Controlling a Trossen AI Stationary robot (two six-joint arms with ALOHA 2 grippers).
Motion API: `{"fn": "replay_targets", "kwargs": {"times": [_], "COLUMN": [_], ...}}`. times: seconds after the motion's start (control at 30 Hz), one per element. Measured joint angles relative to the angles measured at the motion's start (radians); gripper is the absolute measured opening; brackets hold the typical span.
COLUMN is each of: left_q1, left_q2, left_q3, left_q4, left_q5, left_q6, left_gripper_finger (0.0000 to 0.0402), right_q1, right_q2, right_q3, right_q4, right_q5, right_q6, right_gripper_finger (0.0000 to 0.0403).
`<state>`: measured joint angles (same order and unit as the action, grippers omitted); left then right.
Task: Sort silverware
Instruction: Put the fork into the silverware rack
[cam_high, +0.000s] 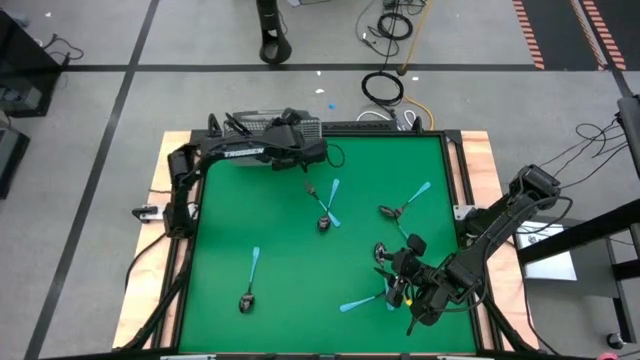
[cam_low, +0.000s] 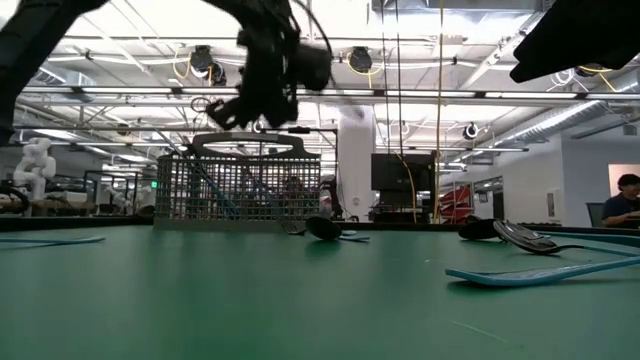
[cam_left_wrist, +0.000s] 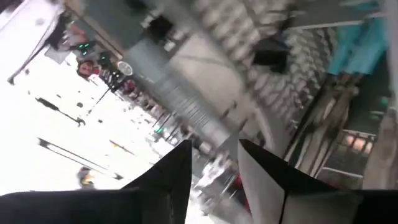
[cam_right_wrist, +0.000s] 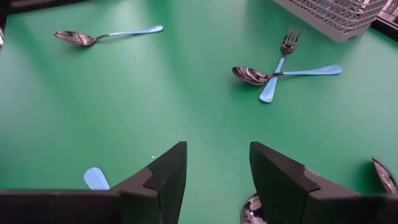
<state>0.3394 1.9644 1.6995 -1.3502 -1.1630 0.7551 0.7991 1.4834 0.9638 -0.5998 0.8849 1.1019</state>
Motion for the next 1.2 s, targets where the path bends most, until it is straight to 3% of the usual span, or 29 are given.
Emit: {"fn": "replay_targets", "kwargs": {"times": [0.13,0.4,0.5,0.77,0.97,1.1,1.2], "left_q1": [-0.037,-0.124,-0.185,-0.458,-0.626,-0.684,-0.665], "left_q2": [-0.107,-0.349,-0.416,-0.477,-0.472,-0.471,-0.446], "left_q3": [0.05,0.062,0.031,-0.164,-0.411,-0.532,-0.578], "left_q4": [0.006,0.077,0.143,0.3,0.466,0.604,0.662], "left_q5": [0.105,0.562,0.678,0.691,0.69,0.692,0.693], "left_q6": [-0.113,-0.457,-0.54,-0.64,-0.733,-0.746,-0.672], "left_gripper_finger": [0.0132,0.0132,0.0132,0.0132,0.0132,0.0132,0.0132], "right_q1": [-0.016,-0.062,-0.076,-0.116,-0.147,-0.149,-0.15], "right_q2": [0.0,0.0,0.0,0.058,0.097,0.102,0.099], "right_q3": [0.0,0.0,0.0,0.0,0.0,0.0,0.0], "right_q4": [0.054,0.294,0.352,0.366,0.364,0.354,0.331], "right_q5": [0.004,0.005,0.005,0.003,-0.056,-0.085,-0.106], "right_q6": [0.008,-0.187,-0.25,-0.276,-0.277,-0.294,-0.31], "right_gripper_finger": [0.0164,0.0164,0.0164,0.0164,0.0164,0.0164,0.0164]}}
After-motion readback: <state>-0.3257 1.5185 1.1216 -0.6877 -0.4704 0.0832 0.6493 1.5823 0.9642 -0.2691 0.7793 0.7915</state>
